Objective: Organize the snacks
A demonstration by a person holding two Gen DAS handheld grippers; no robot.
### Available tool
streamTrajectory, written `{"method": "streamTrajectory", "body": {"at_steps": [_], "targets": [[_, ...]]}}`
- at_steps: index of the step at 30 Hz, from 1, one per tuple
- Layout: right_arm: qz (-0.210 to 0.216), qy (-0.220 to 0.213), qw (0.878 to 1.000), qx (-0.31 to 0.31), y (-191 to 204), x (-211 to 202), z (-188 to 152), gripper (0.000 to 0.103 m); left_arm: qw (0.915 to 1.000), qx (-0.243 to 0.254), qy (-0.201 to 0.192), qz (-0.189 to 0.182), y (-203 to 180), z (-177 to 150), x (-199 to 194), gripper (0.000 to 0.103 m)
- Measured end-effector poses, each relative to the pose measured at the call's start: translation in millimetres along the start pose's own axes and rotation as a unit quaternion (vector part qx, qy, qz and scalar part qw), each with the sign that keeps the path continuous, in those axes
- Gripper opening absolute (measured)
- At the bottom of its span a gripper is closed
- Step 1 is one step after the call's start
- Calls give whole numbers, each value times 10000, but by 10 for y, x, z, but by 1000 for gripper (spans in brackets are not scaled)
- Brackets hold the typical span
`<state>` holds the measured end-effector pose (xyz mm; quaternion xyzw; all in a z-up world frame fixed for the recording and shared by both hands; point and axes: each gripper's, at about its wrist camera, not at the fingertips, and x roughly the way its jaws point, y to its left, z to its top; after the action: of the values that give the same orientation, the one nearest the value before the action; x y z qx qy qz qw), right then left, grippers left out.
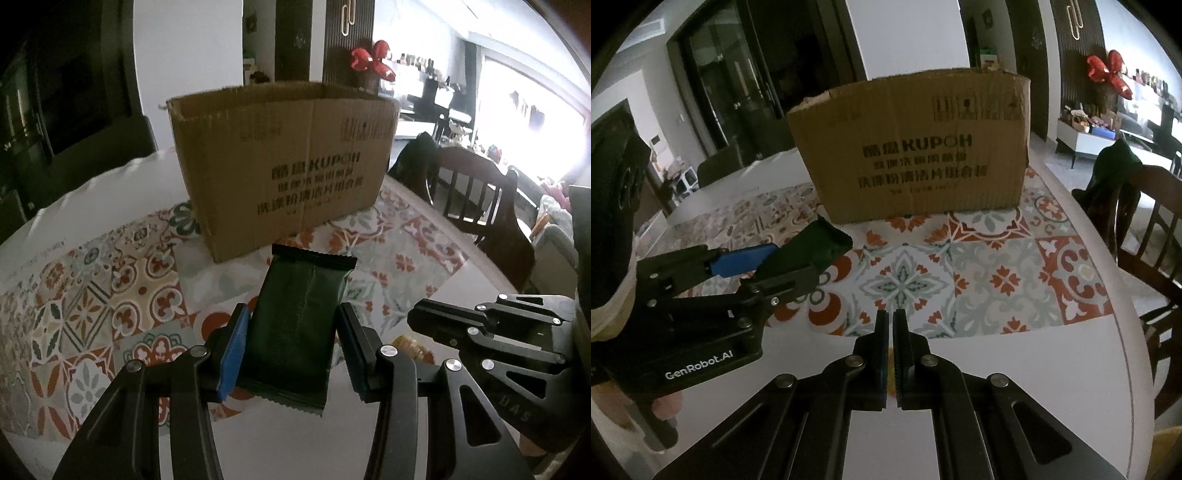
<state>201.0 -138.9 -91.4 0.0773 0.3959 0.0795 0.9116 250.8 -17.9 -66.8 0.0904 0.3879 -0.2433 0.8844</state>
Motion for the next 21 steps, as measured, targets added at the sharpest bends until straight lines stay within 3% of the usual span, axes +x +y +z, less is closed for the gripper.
{"method": "streamTrajectory", "body": {"at_steps": [7, 13, 14, 16, 17, 21], "targets": [[-6, -104, 9998, -141, 37, -102, 59, 3, 9998, 14, -161, 78, -30, 52, -97, 47], [54, 234, 9997, -61, -29, -15, -31, 7, 9999, -49, -17, 138, -64, -54, -80, 47], [53, 310, 9995, -56, -35, 10, -51, 10, 9999, -49, -2, 158, -68, -72, -75, 47], [61, 383, 9992, -35, -50, 30, -80, 40, 9998, -70, 16, 175, -68, -101, -67, 47], [27, 376, 9993, -4, -60, 31, -95, 44, 9998, -81, 22, 169, -66, -115, -71, 47], [69, 577, 9983, -69, -58, 115, -130, 45, 9998, -123, 77, 148, -58, -151, -45, 47]]}}
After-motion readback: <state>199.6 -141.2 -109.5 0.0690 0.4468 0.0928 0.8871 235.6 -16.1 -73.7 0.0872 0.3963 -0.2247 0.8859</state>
